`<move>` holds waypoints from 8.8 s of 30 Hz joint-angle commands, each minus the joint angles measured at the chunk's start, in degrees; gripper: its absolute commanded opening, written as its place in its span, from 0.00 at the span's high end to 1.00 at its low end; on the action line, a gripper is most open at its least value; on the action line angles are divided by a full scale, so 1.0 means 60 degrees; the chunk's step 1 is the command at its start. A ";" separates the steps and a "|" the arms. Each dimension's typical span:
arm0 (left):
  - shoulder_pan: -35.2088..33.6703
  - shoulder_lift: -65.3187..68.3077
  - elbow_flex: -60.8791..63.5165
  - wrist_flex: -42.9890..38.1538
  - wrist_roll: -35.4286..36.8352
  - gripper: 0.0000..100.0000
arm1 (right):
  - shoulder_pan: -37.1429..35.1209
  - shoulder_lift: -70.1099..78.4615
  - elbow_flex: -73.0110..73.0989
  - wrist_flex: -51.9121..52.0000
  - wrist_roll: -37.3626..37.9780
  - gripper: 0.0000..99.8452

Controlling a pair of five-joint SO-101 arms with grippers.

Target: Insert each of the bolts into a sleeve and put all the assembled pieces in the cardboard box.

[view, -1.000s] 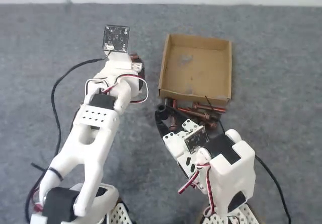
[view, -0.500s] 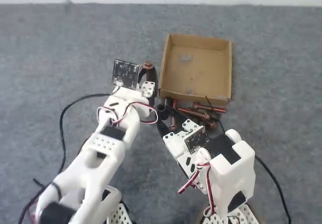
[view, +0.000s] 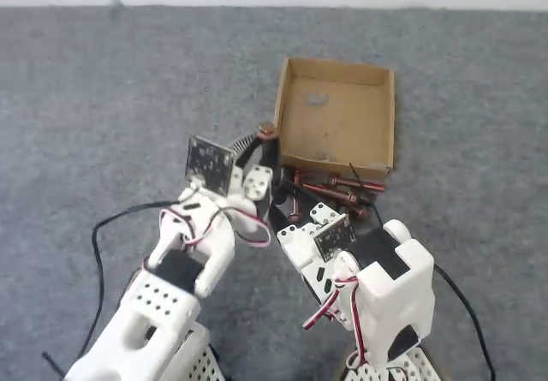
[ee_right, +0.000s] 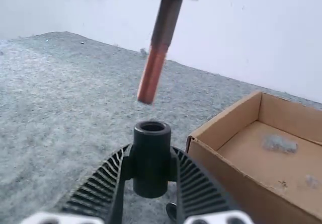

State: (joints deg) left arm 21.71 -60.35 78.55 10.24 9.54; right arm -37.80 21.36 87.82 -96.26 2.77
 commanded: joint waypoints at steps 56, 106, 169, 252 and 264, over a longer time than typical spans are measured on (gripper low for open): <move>0.0205 -0.1421 0.0608 -0.0703 0.0967 0.99 | 0.0110 -0.0168 0.0205 -0.0623 0.0117 0.99; 0.0615 -0.1201 0.1092 -0.0923 0.1026 0.99 | 0.0374 -0.0637 0.0381 -0.0535 0.0103 0.99; 0.0615 0.3751 0.0681 -0.2579 0.0967 0.99 | 0.1385 -0.1531 0.0454 -0.0564 0.0088 0.99; -0.3795 -0.1963 0.2996 0.2901 -0.0879 0.99 | 0.3026 -0.7480 0.0967 0.6176 0.0103 0.99; -0.3795 -0.1963 0.2996 0.2901 -0.0938 0.99 | 0.3377 -1.2330 -0.1934 1.5304 0.0088 0.99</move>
State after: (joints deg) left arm -0.53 -70.55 97.27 27.47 4.62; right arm -18.37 -45.89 85.27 -14.51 3.12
